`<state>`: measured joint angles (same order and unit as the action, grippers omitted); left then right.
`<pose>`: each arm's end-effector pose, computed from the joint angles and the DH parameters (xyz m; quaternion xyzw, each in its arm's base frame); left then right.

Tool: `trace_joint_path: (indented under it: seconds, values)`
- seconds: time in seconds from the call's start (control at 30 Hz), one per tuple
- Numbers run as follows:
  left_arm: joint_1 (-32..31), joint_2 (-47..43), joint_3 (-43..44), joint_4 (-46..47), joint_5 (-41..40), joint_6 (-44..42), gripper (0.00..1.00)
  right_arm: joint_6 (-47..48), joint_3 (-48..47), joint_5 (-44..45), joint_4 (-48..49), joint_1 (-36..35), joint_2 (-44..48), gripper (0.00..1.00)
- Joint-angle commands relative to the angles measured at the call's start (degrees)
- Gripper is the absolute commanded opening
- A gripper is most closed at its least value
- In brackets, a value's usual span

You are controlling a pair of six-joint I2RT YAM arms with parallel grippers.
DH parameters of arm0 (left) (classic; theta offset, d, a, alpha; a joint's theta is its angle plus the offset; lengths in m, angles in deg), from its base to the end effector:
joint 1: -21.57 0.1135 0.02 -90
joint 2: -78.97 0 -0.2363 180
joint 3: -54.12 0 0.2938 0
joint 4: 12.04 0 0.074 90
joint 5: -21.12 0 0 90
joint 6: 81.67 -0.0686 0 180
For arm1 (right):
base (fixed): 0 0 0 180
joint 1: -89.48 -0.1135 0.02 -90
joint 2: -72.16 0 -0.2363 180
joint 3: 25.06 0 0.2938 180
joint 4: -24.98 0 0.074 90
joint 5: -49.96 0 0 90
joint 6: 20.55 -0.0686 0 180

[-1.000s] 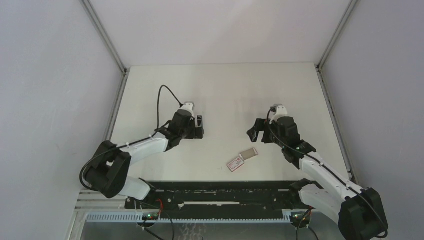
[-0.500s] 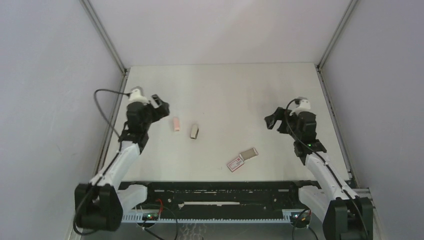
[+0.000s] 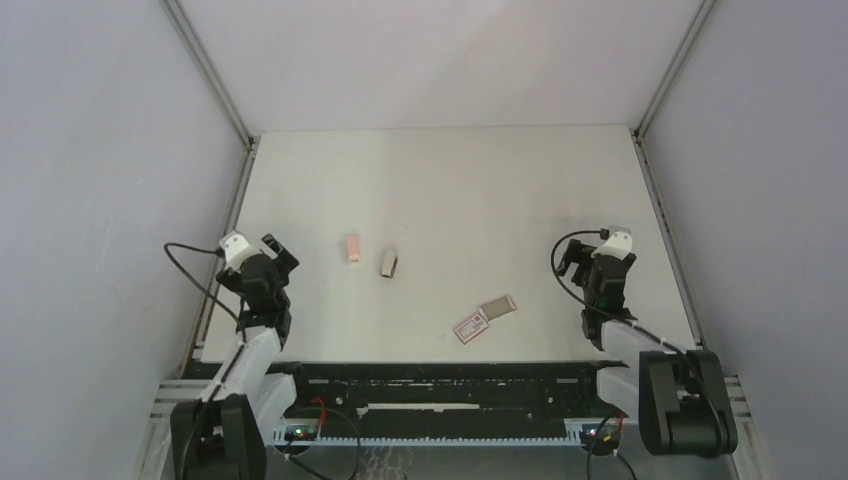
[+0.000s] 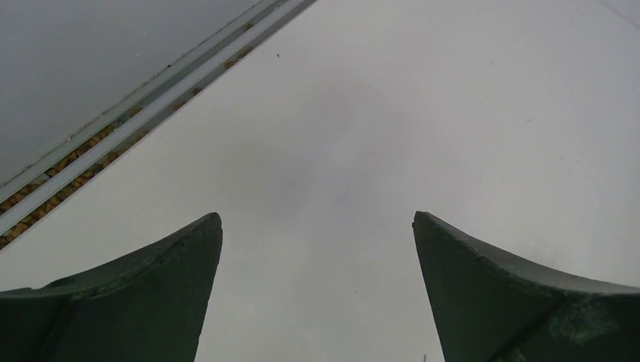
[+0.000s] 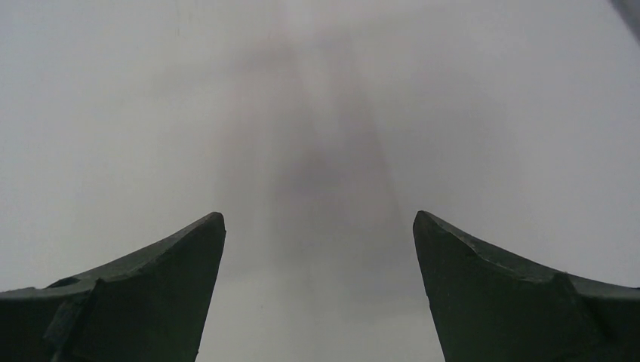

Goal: Load the staples into the stapler

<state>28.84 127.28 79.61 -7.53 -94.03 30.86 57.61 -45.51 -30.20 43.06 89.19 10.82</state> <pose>0.2570 0.0622 0.1333 -0.3266 0.7318 0.0990 0.5899 0.2593 -0.0104 0.0736 0.1307 0.8209 -0.0128 0.5557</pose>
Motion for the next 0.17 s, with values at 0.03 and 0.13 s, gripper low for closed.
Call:
trace_joint_path:
  seconds: [0.03,0.13]
  values:
    - [0.2,5.5,0.2,12.2,0.5,-5.0,1.0,4.6,-1.8,5.7,16.8,0.1,-2.1,0.94]
    - [0.2,6.0,0.2,13.2,0.3,-5.1,1.0,5.3,-0.8,5.7,18.3,0.2,-1.5,0.93]
